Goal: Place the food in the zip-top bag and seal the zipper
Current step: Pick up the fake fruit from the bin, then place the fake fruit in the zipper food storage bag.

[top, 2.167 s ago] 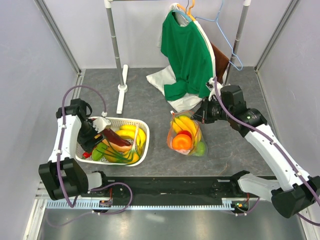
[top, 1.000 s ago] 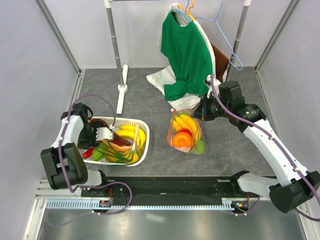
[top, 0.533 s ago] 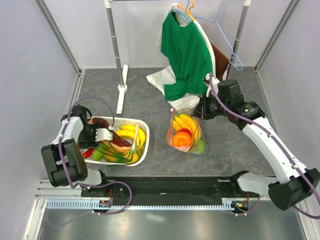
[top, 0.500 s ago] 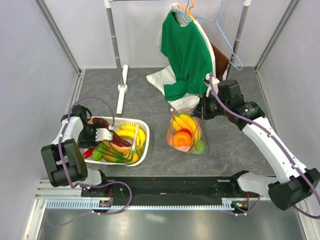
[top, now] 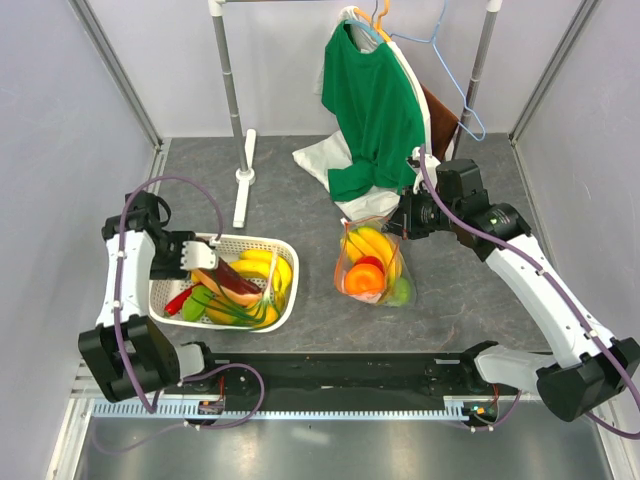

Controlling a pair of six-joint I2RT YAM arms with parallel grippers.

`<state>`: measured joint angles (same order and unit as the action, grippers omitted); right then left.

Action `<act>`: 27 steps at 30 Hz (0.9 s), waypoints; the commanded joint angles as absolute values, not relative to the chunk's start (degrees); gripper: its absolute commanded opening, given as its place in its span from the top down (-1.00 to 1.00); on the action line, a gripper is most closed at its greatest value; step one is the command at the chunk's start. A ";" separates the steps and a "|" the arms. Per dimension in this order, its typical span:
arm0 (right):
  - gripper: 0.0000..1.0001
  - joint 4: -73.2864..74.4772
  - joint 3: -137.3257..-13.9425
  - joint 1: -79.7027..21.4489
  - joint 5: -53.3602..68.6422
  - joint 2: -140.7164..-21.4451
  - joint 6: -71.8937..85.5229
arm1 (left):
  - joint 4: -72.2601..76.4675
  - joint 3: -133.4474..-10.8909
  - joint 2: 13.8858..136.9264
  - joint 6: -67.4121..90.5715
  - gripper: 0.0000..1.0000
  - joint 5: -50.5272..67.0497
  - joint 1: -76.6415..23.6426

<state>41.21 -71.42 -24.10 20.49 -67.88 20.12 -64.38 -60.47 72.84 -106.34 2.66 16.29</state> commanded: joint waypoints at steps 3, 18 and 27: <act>1.00 38.67 -72.16 -23.99 20.74 -65.74 20.48 | -77.07 -71.86 68.30 -106.80 -0.09 10.62 11.88; 1.00 37.97 -70.05 -23.91 20.83 -63.72 21.09 | -61.37 -102.92 82.96 -43.61 -0.12 41.92 -39.71; 1.00 36.74 -69.96 -23.91 21.62 -63.11 23.20 | -51.77 -101.16 92.10 -36.74 -0.15 39.21 -47.28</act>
<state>40.62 -69.93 -24.10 20.60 -64.97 21.54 -57.76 -101.86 89.30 -43.88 38.96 -45.74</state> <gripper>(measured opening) 0.010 0.677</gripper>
